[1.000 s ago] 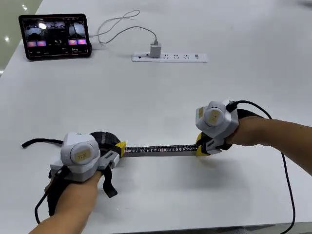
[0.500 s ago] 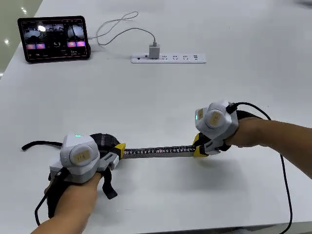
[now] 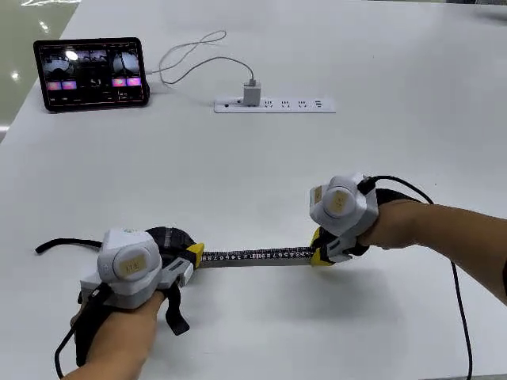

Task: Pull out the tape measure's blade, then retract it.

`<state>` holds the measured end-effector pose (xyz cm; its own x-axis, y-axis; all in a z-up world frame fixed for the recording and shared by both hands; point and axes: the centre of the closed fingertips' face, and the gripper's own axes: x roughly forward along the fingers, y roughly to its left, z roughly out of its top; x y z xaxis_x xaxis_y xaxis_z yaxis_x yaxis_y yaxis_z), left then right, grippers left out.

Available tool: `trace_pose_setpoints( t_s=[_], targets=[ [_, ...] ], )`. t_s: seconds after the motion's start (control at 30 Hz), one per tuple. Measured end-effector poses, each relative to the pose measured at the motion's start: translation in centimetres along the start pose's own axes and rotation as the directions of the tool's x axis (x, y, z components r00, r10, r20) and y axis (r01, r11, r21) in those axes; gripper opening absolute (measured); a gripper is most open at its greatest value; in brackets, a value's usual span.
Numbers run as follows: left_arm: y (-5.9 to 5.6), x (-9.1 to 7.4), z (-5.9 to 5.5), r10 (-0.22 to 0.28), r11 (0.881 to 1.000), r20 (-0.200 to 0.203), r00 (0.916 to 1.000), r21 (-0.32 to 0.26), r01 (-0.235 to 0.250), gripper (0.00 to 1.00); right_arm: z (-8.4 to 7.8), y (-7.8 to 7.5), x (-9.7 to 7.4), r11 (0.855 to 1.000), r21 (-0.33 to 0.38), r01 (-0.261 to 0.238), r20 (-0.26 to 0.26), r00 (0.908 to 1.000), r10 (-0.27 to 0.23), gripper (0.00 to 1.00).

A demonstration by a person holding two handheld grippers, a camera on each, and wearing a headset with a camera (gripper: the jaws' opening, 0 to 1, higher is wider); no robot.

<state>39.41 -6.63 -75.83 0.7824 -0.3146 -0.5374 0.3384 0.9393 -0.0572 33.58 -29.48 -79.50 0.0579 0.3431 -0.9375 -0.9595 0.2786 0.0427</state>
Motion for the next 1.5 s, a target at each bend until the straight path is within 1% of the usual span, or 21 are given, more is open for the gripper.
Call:
trace_pose_setpoints(
  t_s=[0.1, 0.27, 0.47, 0.6, 0.73, 0.93, 1.03, 1.1, 1.17, 1.3, 1.43, 1.5],
  targets=[
    [0.0, 0.0, 0.0, 0.001, 1.000, -0.001, 1.0000, 0.000, -0.001, 0.60, 0.2, 0.1, 0.1, 1.000, 0.001, 0.006, -0.005, 1.0000, -0.006, 0.09],
    [0.0, 0.1, 0.0, -0.002, 1.000, -0.005, 1.0000, 0.000, 0.002, 0.60, 0.3, 0.0, 0.1, 1.000, 0.025, 0.011, -0.008, 0.9999, -0.011, 0.09],
    [0.0, 0.0, 0.0, -0.002, 1.000, -0.002, 1.0000, 0.000, 0.002, 0.61, 0.5, 0.1, 0.2, 1.000, 0.013, 0.018, -0.013, 0.9998, -0.017, 0.09],
    [0.0, 0.0, 0.0, -0.001, 1.000, -0.001, 1.0000, 0.000, 0.001, 0.61, 0.6, 0.1, 0.2, 1.000, 0.027, 0.015, -0.009, 0.9999, -0.014, 0.09],
    [0.0, 0.0, 0.0, 0.000, 1.000, -0.003, 1.0000, 0.000, 0.000, 0.61, 0.7, 0.2, 0.3, 1.000, 0.001, 0.014, -0.012, 0.9998, -0.014, 0.10],
    [0.0, 0.0, 0.0, -0.001, 1.000, -0.003, 1.0000, 0.001, 0.001, 0.61, 0.9, 0.1, 0.4, 1.000, 0.004, 0.015, -0.004, 0.9999, -0.015, 0.10],
    [0.0, 0.0, 0.0, 0.001, 1.000, -0.004, 1.0000, 0.001, -0.001, 0.61, 1.0, 0.1, 0.4, 1.000, 0.012, 0.015, -0.003, 0.9999, -0.015, 0.10],
    [0.0, 0.0, 0.0, 0.000, 1.000, -0.003, 1.0000, 0.002, 0.000, 0.61, 1.1, 0.1, 0.5, 0.999, 0.040, 0.021, -0.005, 0.9998, -0.021, 0.09],
    [0.0, 0.0, 0.0, 0.000, 1.000, -0.005, 1.0000, 0.002, 0.000, 0.61, 1.2, 0.1, 0.5, 0.999, 0.031, 0.027, -0.011, 0.9996, -0.027, 0.09],
    [0.0, 0.0, 0.0, 0.000, 1.000, -0.007, 1.0000, 0.002, 0.000, 0.61, 1.3, 0.1, 0.5, 1.000, 0.011, 0.021, -0.011, 0.9997, -0.021, 0.09],
    [0.0, 0.0, 0.0, -0.001, 1.000, -0.006, 1.0000, 0.001, 0.001, 0.61, 1.5, 0.1, 0.6, 0.999, 0.017, 0.027, -0.009, 0.9996, -0.027, 0.10],
    [0.0, 0.0, 0.0, -0.002, 1.000, -0.006, 1.0000, 0.002, 0.002, 0.61, 1.6, 0.1, 0.7, 1.000, -0.008, 0.028, -0.010, 0.9995, -0.028, 0.10]
  ],
)
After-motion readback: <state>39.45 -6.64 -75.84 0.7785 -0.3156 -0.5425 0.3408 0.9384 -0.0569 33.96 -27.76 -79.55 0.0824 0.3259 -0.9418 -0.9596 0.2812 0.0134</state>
